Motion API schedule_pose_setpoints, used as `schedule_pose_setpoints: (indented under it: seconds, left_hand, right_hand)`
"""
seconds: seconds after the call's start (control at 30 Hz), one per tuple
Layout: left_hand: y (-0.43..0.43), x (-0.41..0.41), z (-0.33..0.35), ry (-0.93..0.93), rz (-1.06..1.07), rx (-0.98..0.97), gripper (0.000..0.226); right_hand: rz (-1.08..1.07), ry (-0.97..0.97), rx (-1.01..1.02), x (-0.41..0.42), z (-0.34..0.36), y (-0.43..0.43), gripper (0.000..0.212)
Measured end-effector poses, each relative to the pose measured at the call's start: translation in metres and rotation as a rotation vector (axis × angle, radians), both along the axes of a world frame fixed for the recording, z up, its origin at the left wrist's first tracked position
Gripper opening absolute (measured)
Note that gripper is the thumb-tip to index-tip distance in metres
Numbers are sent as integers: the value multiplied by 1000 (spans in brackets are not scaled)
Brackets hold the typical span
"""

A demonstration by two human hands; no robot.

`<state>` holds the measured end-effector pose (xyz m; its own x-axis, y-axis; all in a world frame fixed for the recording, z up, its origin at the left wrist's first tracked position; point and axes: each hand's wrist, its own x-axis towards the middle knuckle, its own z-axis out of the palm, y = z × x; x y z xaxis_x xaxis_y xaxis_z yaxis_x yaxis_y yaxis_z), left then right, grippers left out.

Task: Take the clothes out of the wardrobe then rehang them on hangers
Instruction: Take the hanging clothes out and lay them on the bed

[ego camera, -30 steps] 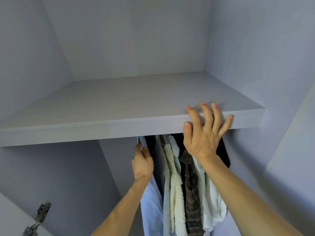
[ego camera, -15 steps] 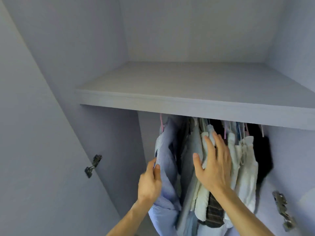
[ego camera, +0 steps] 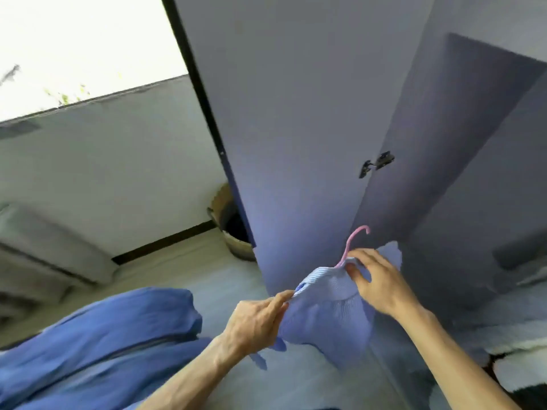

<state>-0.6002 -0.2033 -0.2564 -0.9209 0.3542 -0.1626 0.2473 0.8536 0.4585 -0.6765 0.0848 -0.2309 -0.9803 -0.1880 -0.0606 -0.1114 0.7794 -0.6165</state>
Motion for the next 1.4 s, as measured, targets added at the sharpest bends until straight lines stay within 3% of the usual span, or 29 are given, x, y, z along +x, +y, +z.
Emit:
schedule_pose_setpoints:
  seconds: [0.07,0.2,0.33,0.43,0.53,0.8,0.93,1.13,1.4]
  left_hand:
    - [-36,34,-6,125,58,-108,67]
    - [-90,114,-4,370,390,-98,48]
    - [-119,192,1,53,652,-87,70]
    - [-126,240,4,-43,814,-78,69]
    - [-128,285,13,-16,968,8,61]
    - [-112,369,43,268,1511,-55,30]
    - [-113,404,56,407,1741,-22,20]
    - [-135,449,86,486,1891,-185,18]
    - [-204,511,102,511,1981,-106,27]
  right_hand:
    - [121,-35,67,9,-10,-41,24]
    - [336,26,80,46,-32,-120,16]
    - [608,72,66,93,-46,-188,20]
    - [787,117,24,125,-41,-235,17]
    - [981,105,-35,147,-26,-278,3]
    - [1382,164,-57,217,9,-386,33]
    - [1486,200,-138,255,25,-421,37]
    - [1567,227,-145,276,24,-470,55]
    - [1325,-273,-78,278,-7,-555,40]
